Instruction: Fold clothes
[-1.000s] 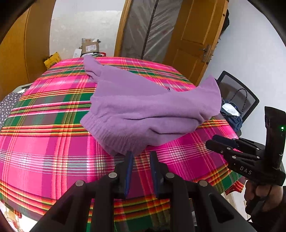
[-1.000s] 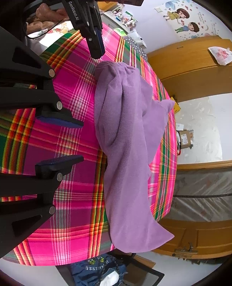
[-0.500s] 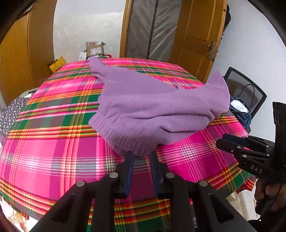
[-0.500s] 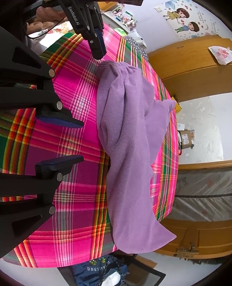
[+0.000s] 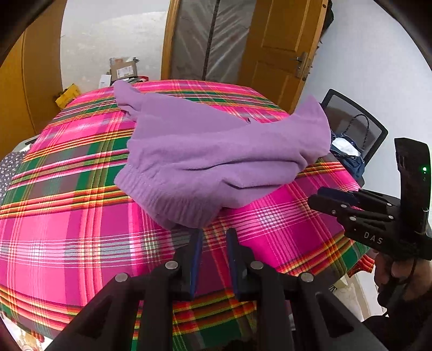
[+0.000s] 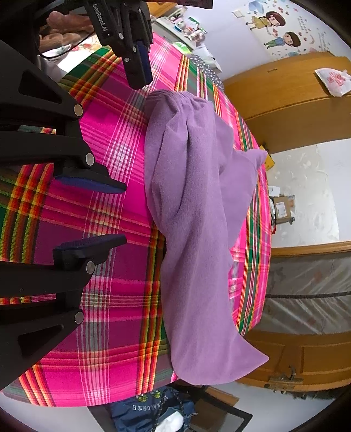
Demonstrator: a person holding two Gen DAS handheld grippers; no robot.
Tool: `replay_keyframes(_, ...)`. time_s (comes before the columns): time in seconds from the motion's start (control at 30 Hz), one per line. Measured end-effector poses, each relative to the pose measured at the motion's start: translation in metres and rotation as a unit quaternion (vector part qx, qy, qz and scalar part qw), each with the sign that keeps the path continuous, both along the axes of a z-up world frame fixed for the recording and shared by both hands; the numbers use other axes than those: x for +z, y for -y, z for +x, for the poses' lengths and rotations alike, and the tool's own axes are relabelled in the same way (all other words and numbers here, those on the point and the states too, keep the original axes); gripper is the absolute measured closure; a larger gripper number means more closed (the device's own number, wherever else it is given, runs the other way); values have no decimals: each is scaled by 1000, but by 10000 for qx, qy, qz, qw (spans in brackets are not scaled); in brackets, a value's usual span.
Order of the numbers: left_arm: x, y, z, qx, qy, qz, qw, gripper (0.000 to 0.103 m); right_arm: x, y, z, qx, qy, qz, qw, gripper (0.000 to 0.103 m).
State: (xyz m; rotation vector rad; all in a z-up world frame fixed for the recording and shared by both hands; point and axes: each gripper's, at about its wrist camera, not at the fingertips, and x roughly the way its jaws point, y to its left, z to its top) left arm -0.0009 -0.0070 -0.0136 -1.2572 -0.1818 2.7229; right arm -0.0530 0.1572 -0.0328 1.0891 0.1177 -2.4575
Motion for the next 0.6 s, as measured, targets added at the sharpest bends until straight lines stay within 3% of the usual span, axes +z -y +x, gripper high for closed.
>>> replay_keyframes(0.23,6,10,1,85,-83,250,9996,84,0,4,-1,17,-4,25,10000,71)
replay_keyframes(0.6,5,10,0,177,-38,168,9997,84,2,10,-1,89,-21,43,9999,71)
